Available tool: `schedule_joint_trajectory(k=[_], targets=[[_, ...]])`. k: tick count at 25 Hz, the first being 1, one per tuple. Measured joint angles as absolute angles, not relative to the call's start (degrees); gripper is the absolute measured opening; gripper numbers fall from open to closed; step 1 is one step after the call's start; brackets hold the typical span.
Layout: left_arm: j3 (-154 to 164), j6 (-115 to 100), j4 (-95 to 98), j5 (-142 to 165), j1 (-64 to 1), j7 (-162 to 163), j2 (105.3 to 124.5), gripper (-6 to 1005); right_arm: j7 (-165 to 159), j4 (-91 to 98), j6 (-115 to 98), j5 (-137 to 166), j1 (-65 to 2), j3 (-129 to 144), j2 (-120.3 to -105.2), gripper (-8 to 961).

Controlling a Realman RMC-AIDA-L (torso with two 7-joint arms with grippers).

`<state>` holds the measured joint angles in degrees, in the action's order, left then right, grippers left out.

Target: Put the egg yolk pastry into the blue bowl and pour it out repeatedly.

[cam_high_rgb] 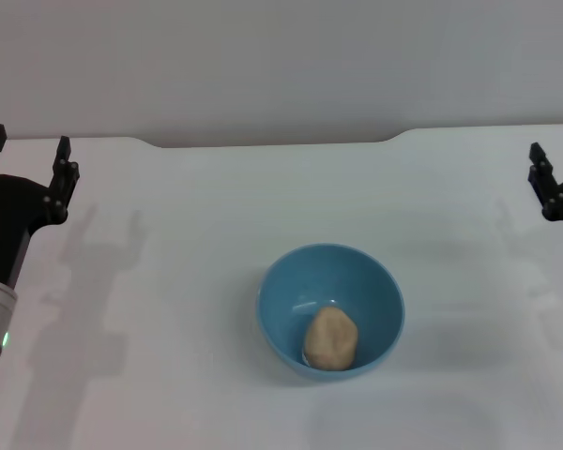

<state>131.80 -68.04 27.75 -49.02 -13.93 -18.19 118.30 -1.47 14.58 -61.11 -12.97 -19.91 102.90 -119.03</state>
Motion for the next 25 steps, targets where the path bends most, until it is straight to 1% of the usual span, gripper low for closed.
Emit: schedule_joint_trajectory(k=[5,13,25], targets=[[131.85,-67.90,27.59,-48.88,-14.05,-18.19,118.31,666,1.24,14.54,-61.67,-15.51,-18.75,101.43,-119.36,491],[133.08,-67.83,27.51,-48.86,-13.60,-18.19,118.48,666,1.13,14.02,-65.47,-17.15,-17.52,100.44,-119.62,623],[133.36,-67.88,27.46,-48.97,-13.60,-18.49,118.47,666,0.37,13.61,-65.52,-18.08,-17.26,100.67,-119.81,623]])
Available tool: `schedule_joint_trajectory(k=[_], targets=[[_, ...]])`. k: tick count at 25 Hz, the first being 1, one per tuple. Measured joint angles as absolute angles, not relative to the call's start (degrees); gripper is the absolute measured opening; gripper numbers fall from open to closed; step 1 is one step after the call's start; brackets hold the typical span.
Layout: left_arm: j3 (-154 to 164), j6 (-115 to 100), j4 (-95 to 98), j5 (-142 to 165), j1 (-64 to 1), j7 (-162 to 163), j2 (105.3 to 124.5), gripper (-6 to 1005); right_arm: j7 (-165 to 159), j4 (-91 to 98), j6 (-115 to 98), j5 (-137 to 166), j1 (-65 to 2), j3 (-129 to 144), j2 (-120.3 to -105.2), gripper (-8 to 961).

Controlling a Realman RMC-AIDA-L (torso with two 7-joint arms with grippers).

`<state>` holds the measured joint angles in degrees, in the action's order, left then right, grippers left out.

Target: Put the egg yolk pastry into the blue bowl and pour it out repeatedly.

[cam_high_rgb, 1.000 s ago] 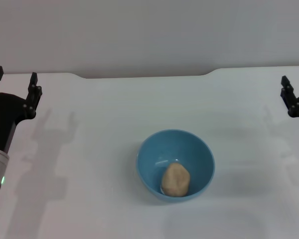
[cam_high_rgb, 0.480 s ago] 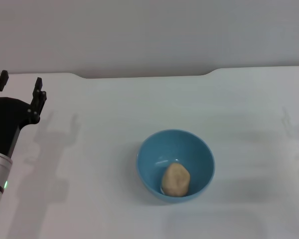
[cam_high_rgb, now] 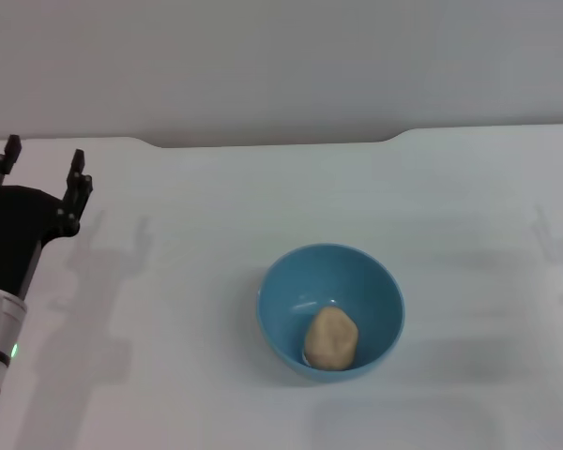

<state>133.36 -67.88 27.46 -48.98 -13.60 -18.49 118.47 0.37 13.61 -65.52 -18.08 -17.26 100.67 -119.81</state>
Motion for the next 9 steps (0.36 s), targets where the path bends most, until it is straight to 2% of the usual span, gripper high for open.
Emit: schedule_joint_trajectory(k=[9], targets=[[136.04,-68.05,26.72,-48.91,-13.33,-18.38,118.54,666,0.32,12.90,-65.52,-18.08,-17.13,100.59,-119.80,625]])
